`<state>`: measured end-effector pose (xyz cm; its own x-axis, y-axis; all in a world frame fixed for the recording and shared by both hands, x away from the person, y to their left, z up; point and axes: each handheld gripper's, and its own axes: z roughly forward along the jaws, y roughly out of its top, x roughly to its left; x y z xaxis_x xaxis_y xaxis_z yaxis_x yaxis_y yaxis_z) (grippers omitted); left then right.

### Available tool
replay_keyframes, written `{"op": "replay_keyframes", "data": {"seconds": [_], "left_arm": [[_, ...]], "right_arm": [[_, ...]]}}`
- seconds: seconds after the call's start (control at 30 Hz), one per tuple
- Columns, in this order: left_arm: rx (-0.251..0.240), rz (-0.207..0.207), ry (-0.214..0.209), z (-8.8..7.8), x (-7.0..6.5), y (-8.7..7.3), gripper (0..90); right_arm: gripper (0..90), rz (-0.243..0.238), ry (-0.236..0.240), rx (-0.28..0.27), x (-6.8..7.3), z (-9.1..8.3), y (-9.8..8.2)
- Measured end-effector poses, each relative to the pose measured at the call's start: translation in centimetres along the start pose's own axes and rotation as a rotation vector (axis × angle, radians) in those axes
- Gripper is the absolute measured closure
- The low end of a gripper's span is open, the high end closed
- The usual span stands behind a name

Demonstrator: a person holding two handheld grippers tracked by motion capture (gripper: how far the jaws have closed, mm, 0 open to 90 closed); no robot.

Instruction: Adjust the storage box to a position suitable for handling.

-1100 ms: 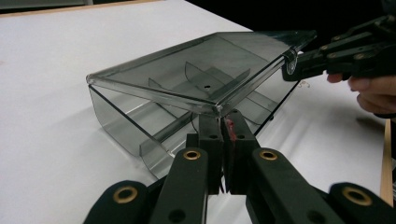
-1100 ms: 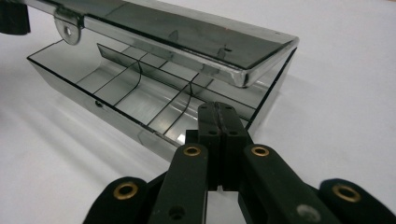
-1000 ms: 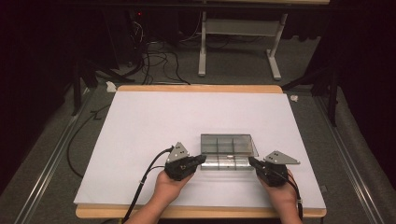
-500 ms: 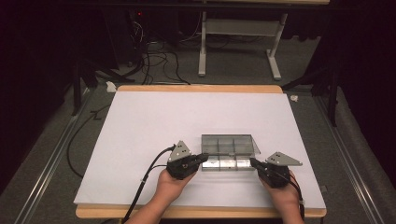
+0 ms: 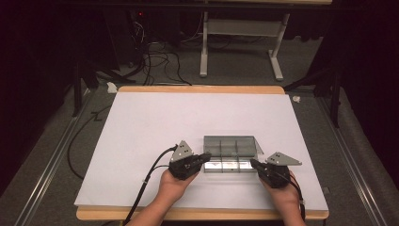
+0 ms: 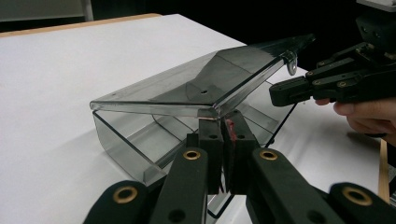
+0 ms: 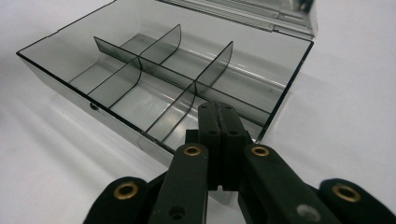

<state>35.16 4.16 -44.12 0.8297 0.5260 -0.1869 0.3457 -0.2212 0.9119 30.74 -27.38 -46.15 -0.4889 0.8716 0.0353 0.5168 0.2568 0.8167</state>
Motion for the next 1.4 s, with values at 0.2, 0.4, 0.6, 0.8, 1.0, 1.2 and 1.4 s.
{"op": "replay_keyframes", "data": {"seconds": [0.2, 0.4, 0.6, 0.8, 1.0, 1.2, 1.4], "left_arm": [[0.001, 0.000, -0.001, 0.4, 0.0, 0.2, 87.5], [-0.012, 0.008, 0.005, 0.7, 0.1, 0.8, 87.5], [-0.012, 0.007, 0.024, 1.4, 0.8, 1.3, 87.5], [-0.013, 0.001, 0.047, 1.9, 1.5, 1.6, 87.4], [-0.015, -0.015, 0.064, 2.3, 2.2, 1.9, 87.4], [-0.005, -0.015, 0.089, 2.9, 2.9, 2.1, 87.5], [0.009, -0.014, 0.108, 3.8, 3.5, 2.2, 87.4]], "right_arm": [[90.0, 0.002, 0.005, -0.015, -0.3, -0.8, -0.4], [90.0, 0.005, 0.007, -0.028, -0.8, -1.2, -0.8], [90.0, 0.007, 0.002, -0.031, -0.8, -1.4, -0.8], [90.0, 0.022, 0.009, -0.047, -0.9, -2.1, -1.1], [90.0, 0.041, 0.025, -0.059, -0.8, -2.2, -1.3], [90.0, 0.032, 0.031, -0.060, -0.5, -2.0, -1.2], [90.0, 0.036, 0.035, -0.059, -0.5, -2.0, -1.2]]}}
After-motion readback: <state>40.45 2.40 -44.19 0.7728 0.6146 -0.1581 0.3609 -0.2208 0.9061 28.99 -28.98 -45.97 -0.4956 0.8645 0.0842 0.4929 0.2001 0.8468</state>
